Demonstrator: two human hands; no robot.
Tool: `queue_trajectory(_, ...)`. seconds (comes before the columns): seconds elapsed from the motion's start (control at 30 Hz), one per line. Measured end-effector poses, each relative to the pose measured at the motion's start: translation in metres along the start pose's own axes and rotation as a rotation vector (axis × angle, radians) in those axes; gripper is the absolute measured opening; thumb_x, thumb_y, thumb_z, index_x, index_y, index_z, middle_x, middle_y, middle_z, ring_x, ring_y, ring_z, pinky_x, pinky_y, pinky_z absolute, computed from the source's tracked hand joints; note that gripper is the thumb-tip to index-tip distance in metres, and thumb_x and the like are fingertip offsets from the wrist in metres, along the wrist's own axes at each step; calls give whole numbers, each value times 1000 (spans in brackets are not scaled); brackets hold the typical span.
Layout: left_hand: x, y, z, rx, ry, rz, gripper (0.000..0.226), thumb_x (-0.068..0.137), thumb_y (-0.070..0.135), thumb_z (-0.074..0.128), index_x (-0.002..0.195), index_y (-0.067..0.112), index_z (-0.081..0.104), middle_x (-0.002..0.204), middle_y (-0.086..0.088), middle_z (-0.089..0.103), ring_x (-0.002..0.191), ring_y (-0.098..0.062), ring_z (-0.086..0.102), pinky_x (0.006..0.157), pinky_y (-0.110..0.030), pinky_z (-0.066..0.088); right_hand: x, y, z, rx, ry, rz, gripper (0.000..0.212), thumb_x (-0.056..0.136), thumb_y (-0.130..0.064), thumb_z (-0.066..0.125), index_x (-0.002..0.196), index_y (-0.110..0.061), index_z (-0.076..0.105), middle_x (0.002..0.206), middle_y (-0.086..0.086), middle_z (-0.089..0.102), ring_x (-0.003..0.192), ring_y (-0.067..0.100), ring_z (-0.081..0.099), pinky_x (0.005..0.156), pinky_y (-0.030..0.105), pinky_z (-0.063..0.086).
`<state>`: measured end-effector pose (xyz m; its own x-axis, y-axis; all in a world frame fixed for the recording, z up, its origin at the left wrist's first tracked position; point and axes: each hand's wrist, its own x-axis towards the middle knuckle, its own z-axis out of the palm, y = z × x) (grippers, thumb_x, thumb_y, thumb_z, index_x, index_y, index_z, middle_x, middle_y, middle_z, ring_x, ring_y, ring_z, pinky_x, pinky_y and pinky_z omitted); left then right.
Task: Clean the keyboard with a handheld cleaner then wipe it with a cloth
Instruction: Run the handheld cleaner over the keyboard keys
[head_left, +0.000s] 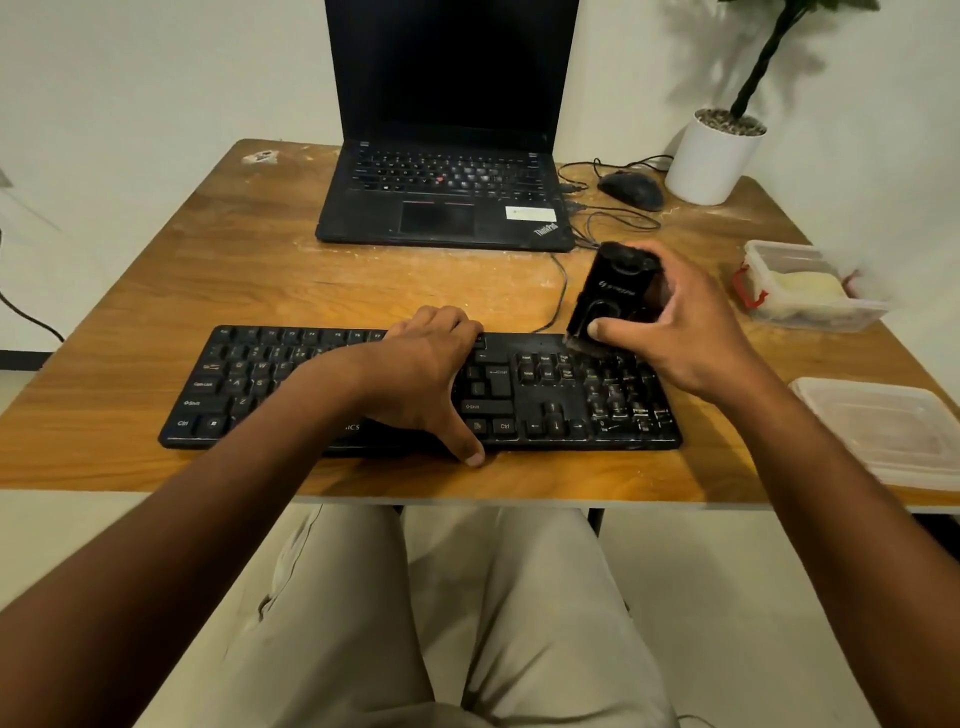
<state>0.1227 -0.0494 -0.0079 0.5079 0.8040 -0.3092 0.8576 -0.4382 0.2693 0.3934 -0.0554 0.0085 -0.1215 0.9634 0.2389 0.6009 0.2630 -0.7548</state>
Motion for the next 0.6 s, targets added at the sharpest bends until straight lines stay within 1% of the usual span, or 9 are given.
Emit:
queue_trajectory(0.13, 2, 6, -4, 82, -39, -13, 136, 54, 70, 87, 159, 22, 14, 154, 2, 22, 142, -20, 21, 118, -43, 29, -2, 11, -24, 48, 141, 34, 63, 77, -9, 85, 125, -34, 52, 111, -21, 62, 99, -19, 56, 79, 4, 46)
queue_trajectory(0.2, 5, 17, -7, 92, -61, -16, 143, 53, 73, 86, 161, 23, 6, 159, 2, 16, 147, -22, 16, 121, -45, 25, -1, 13, -26, 43, 170, 41, 63, 76, -10, 85, 124, -35, 52, 111, -19, 63, 101, -14, 58, 80, 6, 47)
queue_trajectory(0.23, 8, 25, -8, 89, -60, -6, 145, 52, 75, 85, 161, 23, 5, 160, 2, 16, 148, -23, 15, 122, -46, 24, 1, 14, -24, 40, 170, 40, 64, 76, -11, 86, 125, -35, 53, 112, -18, 63, 104, -9, 60, 83, 10, 49)
queue_trajectory(0.3, 18, 42, -7, 96, -34, 26, 144, 50, 79, 83, 160, 22, 10, 158, 1, 20, 146, -23, 19, 123, -48, 25, 5, 14, -17, 48, 132, 33, 67, 76, -11, 85, 129, -34, 52, 116, -15, 63, 110, 1, 60, 87, 20, 52)
queue_trajectory(0.37, 27, 54, -4, 106, -9, 43, 137, 49, 79, 83, 156, 22, 18, 152, 1, 25, 141, -22, 24, 121, -47, 28, 9, 14, -8, 60, 50, 22, 67, 77, -9, 84, 131, -31, 52, 119, -13, 62, 111, 5, 59, 87, 24, 53)
queue_trajectory(0.43, 33, 56, -2, 98, -9, 33, 132, 49, 78, 84, 153, 24, 24, 146, 2, 28, 136, -21, 26, 118, -47, 33, 11, 17, -4, 47, -28, 17, 65, 77, -9, 84, 129, -33, 53, 118, -13, 63, 108, 3, 61, 84, 22, 54)
queue_trajectory(0.5, 35, 53, -2, 87, -18, 27, 131, 47, 77, 85, 151, 25, 26, 143, 3, 28, 134, -20, 28, 116, -48, 36, 12, 23, -8, -14, -75, 8, 65, 77, -9, 84, 127, -36, 52, 115, -17, 63, 104, -4, 60, 79, 12, 50)
queue_trajectory(0.53, 36, 53, -2, 89, -23, 27, 131, 46, 78, 85, 150, 26, 26, 142, 3, 28, 133, -20, 28, 116, -48, 36, 12, 27, -14, -45, -88, 13, 65, 77, -9, 84, 127, -38, 51, 114, -18, 63, 104, -5, 59, 79, 11, 49)
queue_trajectory(0.6, 37, 53, -2, 103, -30, 32, 129, 46, 77, 85, 149, 25, 27, 141, 3, 29, 133, -19, 28, 115, -47, 36, 12, 34, -30, -103, -108, 34, 66, 78, -10, 84, 127, -38, 51, 115, -19, 62, 107, -1, 59, 86, 18, 49)
